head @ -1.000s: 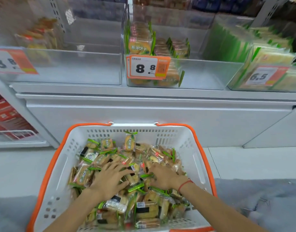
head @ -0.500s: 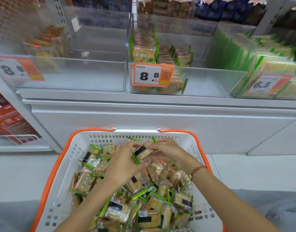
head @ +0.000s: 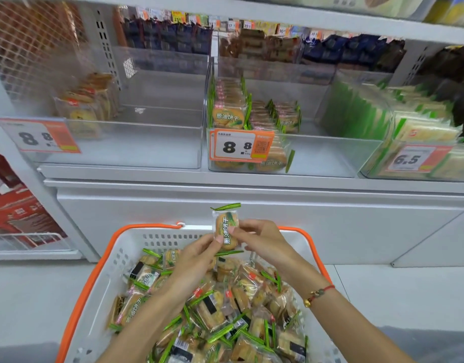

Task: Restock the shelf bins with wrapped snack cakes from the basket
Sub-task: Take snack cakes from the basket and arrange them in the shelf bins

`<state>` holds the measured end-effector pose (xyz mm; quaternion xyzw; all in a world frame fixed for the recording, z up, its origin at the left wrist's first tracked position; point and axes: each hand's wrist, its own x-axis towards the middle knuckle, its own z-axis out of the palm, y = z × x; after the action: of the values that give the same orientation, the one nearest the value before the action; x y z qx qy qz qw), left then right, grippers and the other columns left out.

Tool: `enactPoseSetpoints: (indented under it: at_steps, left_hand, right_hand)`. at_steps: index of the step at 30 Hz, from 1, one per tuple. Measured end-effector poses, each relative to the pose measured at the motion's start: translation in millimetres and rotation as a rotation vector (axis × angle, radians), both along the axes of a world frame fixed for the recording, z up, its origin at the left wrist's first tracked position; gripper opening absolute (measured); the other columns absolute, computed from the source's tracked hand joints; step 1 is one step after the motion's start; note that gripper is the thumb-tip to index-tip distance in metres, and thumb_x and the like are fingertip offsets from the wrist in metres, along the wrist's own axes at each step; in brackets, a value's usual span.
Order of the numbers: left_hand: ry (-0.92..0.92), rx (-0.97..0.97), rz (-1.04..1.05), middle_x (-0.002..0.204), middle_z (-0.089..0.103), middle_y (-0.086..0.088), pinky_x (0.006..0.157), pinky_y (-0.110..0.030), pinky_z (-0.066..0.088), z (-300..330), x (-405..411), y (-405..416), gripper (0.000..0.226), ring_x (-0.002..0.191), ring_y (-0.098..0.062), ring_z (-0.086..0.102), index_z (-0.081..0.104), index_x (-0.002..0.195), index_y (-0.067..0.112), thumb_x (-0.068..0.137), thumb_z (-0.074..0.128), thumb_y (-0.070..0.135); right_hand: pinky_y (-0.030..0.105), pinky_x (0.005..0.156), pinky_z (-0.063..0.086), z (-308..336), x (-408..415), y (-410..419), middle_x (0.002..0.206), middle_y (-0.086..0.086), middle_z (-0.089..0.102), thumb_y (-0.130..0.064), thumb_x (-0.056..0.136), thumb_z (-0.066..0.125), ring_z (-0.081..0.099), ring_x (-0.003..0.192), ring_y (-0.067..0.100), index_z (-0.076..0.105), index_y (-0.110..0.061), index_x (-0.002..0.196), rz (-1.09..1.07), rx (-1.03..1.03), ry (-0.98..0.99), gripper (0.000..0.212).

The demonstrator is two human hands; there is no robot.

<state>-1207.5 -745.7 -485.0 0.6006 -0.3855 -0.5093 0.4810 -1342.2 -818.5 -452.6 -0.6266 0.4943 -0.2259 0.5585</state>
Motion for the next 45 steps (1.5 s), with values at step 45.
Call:
enactPoseSetpoints:
  at_steps: [45]
  left_hand:
    - [-0.838,-0.416,0.533,0.069,0.048,0.030,0.057,-0.021,0.028,142,53,-151,0.019,0.059,0.013,0.044,0.057,0.108,0.042,0.095,0.044,0.039]
  right_hand:
    - [0.013,0.059,0.044,133,-58,-282,0.097,-0.006,0.052,-0.012,0.081,0.074,0.057,0.082,0.012,0.045,-0.029,0.112,0.261,-0.439,0.767,0.045]
